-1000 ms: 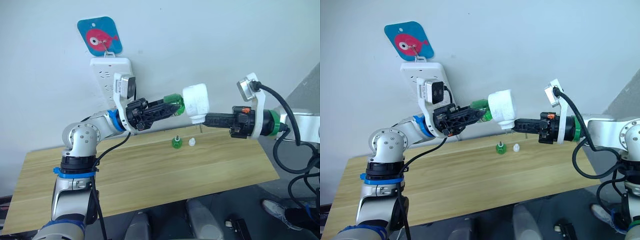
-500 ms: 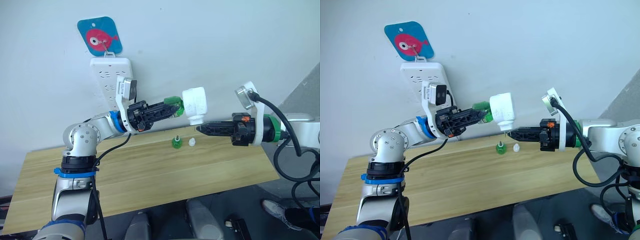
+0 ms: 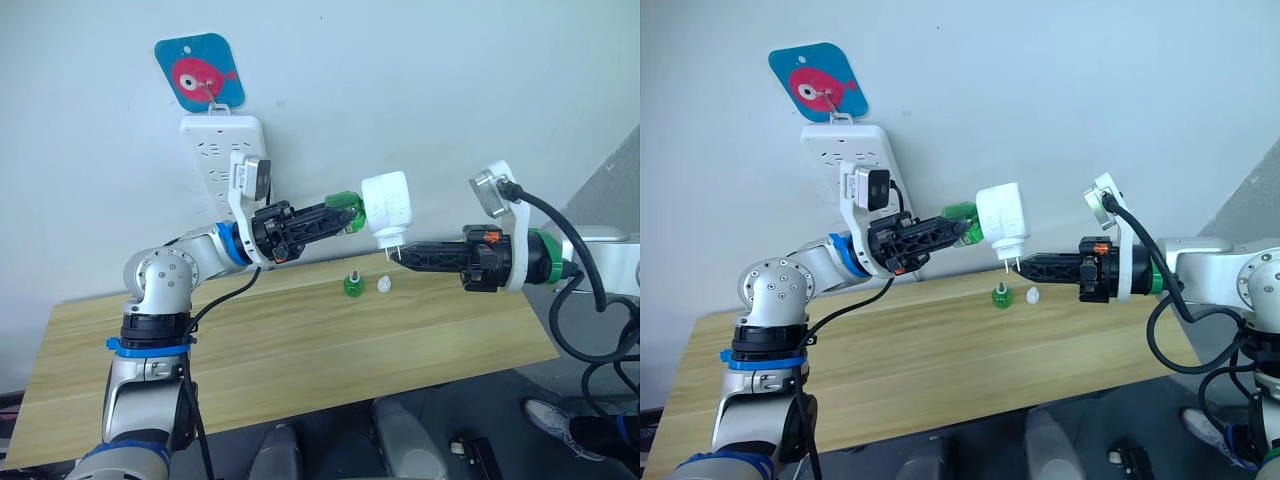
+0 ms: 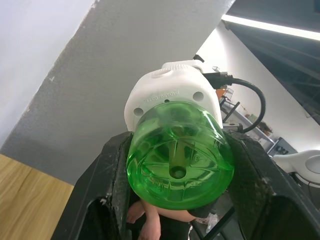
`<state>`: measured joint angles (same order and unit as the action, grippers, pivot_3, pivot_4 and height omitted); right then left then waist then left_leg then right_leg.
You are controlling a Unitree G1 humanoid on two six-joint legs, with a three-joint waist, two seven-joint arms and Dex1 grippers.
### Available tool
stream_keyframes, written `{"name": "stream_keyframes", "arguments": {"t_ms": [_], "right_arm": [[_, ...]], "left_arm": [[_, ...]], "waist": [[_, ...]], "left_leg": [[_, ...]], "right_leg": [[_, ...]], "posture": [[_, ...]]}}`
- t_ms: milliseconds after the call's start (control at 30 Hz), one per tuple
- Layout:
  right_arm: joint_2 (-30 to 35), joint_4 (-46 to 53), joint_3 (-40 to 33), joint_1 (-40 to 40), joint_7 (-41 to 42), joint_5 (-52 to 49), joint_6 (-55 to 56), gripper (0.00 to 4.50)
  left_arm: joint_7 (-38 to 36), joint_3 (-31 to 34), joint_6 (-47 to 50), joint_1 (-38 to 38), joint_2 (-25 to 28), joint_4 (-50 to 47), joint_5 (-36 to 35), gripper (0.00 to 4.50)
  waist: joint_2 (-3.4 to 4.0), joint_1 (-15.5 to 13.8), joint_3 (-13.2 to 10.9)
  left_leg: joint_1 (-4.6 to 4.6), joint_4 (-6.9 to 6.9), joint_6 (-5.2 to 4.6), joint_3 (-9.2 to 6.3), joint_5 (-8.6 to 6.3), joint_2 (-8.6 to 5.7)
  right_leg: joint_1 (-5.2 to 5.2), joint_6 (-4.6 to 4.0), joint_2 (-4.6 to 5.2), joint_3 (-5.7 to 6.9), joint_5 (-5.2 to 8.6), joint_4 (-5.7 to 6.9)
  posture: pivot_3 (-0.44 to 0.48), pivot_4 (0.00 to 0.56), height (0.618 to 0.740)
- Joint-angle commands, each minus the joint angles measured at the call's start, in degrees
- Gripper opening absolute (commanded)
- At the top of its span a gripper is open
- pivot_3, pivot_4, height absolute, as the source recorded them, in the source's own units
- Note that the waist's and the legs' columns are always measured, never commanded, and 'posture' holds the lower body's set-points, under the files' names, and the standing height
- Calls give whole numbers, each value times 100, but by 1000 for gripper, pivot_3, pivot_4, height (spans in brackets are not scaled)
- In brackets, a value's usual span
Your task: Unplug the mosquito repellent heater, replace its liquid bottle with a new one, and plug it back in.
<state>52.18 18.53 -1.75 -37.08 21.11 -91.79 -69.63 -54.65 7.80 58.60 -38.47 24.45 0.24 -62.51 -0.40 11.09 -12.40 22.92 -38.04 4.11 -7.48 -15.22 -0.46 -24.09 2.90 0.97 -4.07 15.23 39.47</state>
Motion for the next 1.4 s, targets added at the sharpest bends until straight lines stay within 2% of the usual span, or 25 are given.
{"name": "stream_keyframes", "arguments": {"t_ms": [33, 300, 367, 433, 700, 767, 967, 1400], "right_arm": [[158, 788, -23, 105, 856, 723, 219, 0], [669, 1174, 183, 900, 2203, 2882, 1194, 0], [722, 1241, 148, 1133, 2425, 3121, 1357, 361], [754, 1302, 98, 1327, 2611, 3290, 1464, 905], [904, 1383, 78, 1903, 3079, 4160, 1986, 3900], [873, 1375, 80, 1940, 3130, 4281, 2055, 4490], [815, 1331, 93, 1936, 3258, 4494, 2164, 4500], [757, 1290, 47, 1932, 3328, 4734, 2163, 4500]], "left_arm": [[404, 208, 128, 6, -85, 62, -104, 2277], [902, 548, 685, 71, -176, 170, -634, 2277], [1062, 661, 850, 88, -208, 229, -808, 2277], [1178, 730, 981, 117, -216, 248, -928, 2277], [1273, 745, 957, 227, -195, 52, -927, 2277], [1278, 744, 947, 241, -193, 26, -929, 2277], [1190, 669, 857, 324, -147, -145, -863, 2277], [474, -92, -334, 651, -72, -1002, 288, 2277]], "waist": [[-1, -4, 1], [-4, -5, 4], [-5, -3, 9], [-8, 0, 13], [-22, -4, 59], [-21, -5, 68], [-20, -3, 74], [-18, -10, 79]], "left_leg": [[0, 0, 0, -1, 0, 0], [0, -2, 2, -2, 1, -1], [-1, -1, 3, -2, 2, -1], [-1, -1, 3, -2, 2, 0], [-2, -1, 6, -2, 3, -2], [-4, -2, 5, -1, 3, -2], [-6, -1, 5, -1, 3, -1], [-7, -1, 4, 0, 2, -2]], "right_leg": [[0, 0, 0, 1, 0, -1], [2, 1, 2, 2, 0, -3], [1, 1, 2, 2, 0, -1], [1, 1, 2, 2, 0, -1], [3, 1, 2, 1, 0, -1], [4, 1, 2, 0, 0, -1], [5, 0, 2, 0, 0, 0], [7, 0, 3, -1, 0, -1]], "posture": [[-240, 135, 740], [-240, 132, 740], [-241, 129, 740], [-241, 129, 740], [-240, 128, 740], [-239, 130, 740], [-240, 132, 740], [-244, 131, 740]]}}
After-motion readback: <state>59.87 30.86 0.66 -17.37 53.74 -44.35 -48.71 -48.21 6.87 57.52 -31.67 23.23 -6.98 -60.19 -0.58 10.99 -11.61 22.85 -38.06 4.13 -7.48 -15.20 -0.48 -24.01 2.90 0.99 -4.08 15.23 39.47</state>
